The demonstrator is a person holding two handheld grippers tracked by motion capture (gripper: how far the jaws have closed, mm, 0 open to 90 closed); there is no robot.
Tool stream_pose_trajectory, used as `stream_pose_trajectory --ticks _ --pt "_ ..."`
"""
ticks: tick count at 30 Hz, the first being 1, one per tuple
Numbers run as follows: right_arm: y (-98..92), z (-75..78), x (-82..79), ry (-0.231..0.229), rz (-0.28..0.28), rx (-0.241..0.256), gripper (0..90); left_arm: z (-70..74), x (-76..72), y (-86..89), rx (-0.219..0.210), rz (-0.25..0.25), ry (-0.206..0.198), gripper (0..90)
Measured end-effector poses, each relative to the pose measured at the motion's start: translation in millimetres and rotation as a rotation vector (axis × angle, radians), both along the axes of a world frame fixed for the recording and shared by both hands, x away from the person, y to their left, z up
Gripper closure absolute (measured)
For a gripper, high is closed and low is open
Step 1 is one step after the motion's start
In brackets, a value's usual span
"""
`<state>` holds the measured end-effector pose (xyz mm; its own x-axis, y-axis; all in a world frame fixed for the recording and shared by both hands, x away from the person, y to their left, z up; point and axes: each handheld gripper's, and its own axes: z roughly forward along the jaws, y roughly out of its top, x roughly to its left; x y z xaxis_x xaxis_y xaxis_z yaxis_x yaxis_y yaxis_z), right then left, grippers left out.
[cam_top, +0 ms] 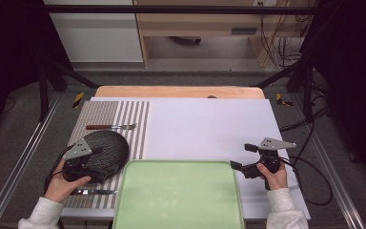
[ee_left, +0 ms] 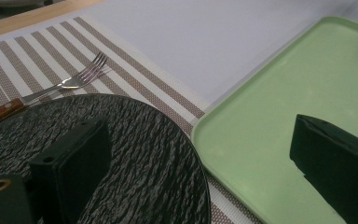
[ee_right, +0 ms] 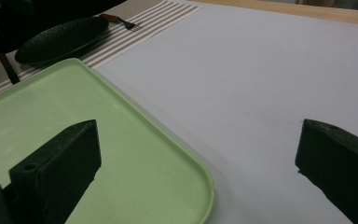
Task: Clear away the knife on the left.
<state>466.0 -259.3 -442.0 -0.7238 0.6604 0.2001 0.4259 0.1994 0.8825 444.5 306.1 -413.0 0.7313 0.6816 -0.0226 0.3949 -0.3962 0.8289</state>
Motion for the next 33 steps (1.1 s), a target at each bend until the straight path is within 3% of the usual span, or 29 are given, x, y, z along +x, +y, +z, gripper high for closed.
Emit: stream_pose_trajectory --ticks 11,22,33 --pt "-0.3 0.2 -0.1 -0.001 0.000 0.001 0.6 1.9 -5.7 7.9 0.049 -0.039 0.006 4.3" --pt "0.1 -0.4 0.3 0.002 0.002 -0.006 0.5 2.4 -10.9 19.4 0.082 -0.036 0.002 3.1" --pt "-0.6 0.4 -0.1 0.002 -0.002 -0.001 0.5 -2.6 -18.3 31.0 0.147 -0.054 0.020 2.8"
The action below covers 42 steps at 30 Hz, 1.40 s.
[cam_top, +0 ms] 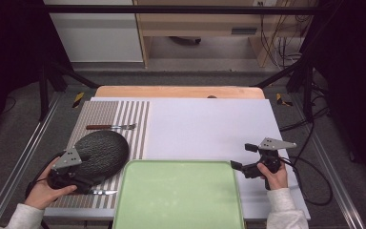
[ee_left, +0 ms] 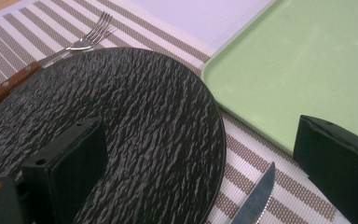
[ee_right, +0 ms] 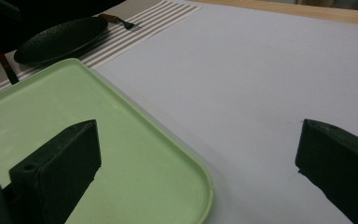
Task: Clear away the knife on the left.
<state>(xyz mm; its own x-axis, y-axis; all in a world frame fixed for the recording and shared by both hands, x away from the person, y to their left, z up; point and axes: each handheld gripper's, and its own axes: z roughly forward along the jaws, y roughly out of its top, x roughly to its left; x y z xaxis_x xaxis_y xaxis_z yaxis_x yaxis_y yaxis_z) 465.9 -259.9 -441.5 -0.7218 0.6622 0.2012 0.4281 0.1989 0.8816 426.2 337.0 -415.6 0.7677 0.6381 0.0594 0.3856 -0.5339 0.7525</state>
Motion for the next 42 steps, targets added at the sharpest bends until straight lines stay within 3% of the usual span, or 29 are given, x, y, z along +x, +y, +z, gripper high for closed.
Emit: stream_pose_trajectory --ticks 24,35,42 --pt "0.3 -0.5 0.3 -0.002 0.002 -0.005 0.6 -14.9 -26.0 39.0 0.041 0.024 0.056 4.6" --pt "0.3 -0.7 0.4 0.000 0.006 -0.009 0.5 -18.9 -38.2 50.8 0.068 0.037 0.098 15.5" --pt "0.5 -0.8 0.4 0.000 0.006 -0.010 0.5 -25.0 -40.8 54.2 0.121 0.040 0.121 24.1"
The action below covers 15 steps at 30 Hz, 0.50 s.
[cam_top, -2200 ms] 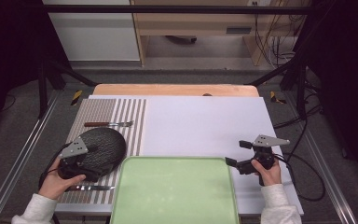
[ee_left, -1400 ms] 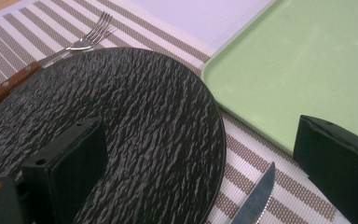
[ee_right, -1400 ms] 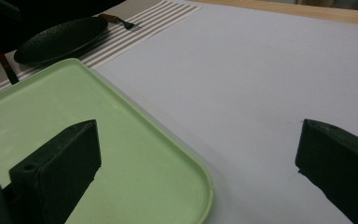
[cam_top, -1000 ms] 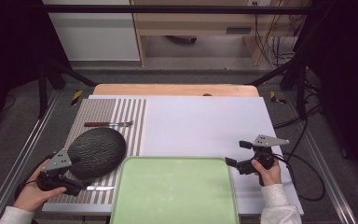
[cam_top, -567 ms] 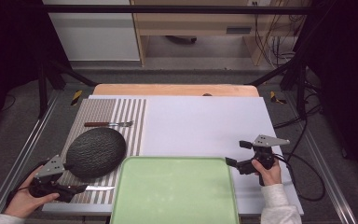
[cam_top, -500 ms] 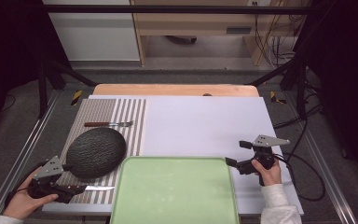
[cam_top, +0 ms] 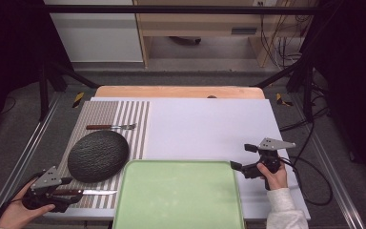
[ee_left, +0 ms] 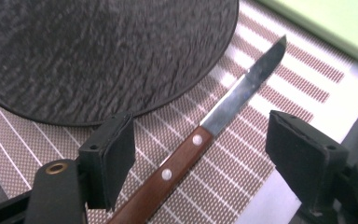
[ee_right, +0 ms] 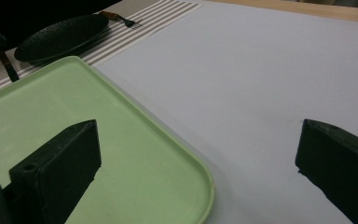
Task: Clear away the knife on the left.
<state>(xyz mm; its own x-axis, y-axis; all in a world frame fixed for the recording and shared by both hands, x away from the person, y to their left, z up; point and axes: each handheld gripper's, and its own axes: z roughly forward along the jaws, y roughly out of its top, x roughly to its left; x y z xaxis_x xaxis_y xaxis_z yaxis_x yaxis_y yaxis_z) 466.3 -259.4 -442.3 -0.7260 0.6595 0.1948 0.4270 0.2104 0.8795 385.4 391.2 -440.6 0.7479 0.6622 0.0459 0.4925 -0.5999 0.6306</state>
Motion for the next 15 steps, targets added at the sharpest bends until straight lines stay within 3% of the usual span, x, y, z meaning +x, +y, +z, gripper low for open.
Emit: stream_pose_trajectory --ticks 3,15 --pt "0.0 0.0 0.0 0.000 -0.001 -0.001 0.5 -4.4 2.1 0.9 0.036 -0.006 0.017 29.5" --pt "0.0 0.0 -0.1 -0.001 0.000 0.000 0.6 -11.6 10.0 -2.8 0.105 -0.035 0.065 51.0"
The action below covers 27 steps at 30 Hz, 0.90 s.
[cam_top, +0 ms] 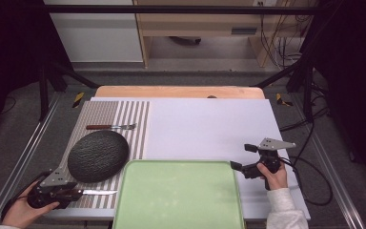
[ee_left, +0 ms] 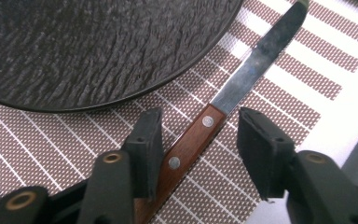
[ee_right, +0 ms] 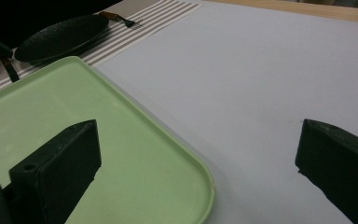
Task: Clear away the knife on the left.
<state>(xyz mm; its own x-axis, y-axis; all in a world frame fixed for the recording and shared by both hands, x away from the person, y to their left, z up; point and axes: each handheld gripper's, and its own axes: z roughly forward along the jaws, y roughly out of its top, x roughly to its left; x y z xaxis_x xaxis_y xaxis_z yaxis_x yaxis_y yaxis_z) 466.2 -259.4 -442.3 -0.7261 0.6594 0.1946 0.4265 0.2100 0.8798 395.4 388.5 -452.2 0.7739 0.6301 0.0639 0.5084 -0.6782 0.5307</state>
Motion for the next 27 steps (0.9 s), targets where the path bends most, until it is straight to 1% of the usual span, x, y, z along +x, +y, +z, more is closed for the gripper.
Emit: stream_pose_trajectory --ticks 2,6,9,13,15,16,17,18,21,22,27 --pt "0.4 -0.2 0.0 0.002 0.001 0.001 0.6 -0.8 0.9 -0.7 0.011 -0.007 0.003 55.9" --pt "-0.1 0.0 0.1 0.000 0.000 -0.001 0.5 -0.6 1.8 -1.1 0.019 -0.013 0.008 60.1" --pt "0.4 -0.1 0.0 0.003 0.000 0.002 0.5 -0.6 0.4 -2.2 0.029 -0.027 -0.002 61.2" --pt "0.3 -0.1 0.0 0.003 0.000 0.000 0.6 -0.8 -3.0 -3.9 0.056 -0.061 -0.027 62.2" --pt "-0.1 0.0 0.1 0.001 0.000 -0.001 0.6 -0.6 -4.3 -4.6 0.065 -0.074 -0.033 63.4" --pt "-0.1 0.0 0.1 0.001 0.000 -0.001 0.6 -0.4 -4.4 -5.0 0.067 -0.077 -0.031 63.4" --pt "-0.3 0.2 0.0 0.000 -0.001 0.000 0.5 0.8 -4.6 -6.4 0.081 -0.086 -0.018 64.0" --pt "-0.2 0.3 0.0 0.000 -0.002 0.001 0.6 0.8 -4.6 -6.4 0.081 -0.086 -0.018 64.4" --pt "-0.2 0.3 0.1 0.000 -0.002 0.000 0.6 3.2 -4.2 -8.6 0.100 -0.102 0.014 65.8" --pt "-0.3 0.2 0.1 0.001 0.000 -0.001 0.5 3.6 -4.4 -9.2 0.107 -0.108 0.016 66.8" --pt "-0.3 0.3 0.1 0.000 -0.002 0.001 0.6 4.7 -6.5 -12.1 0.136 -0.139 0.004 68.6"
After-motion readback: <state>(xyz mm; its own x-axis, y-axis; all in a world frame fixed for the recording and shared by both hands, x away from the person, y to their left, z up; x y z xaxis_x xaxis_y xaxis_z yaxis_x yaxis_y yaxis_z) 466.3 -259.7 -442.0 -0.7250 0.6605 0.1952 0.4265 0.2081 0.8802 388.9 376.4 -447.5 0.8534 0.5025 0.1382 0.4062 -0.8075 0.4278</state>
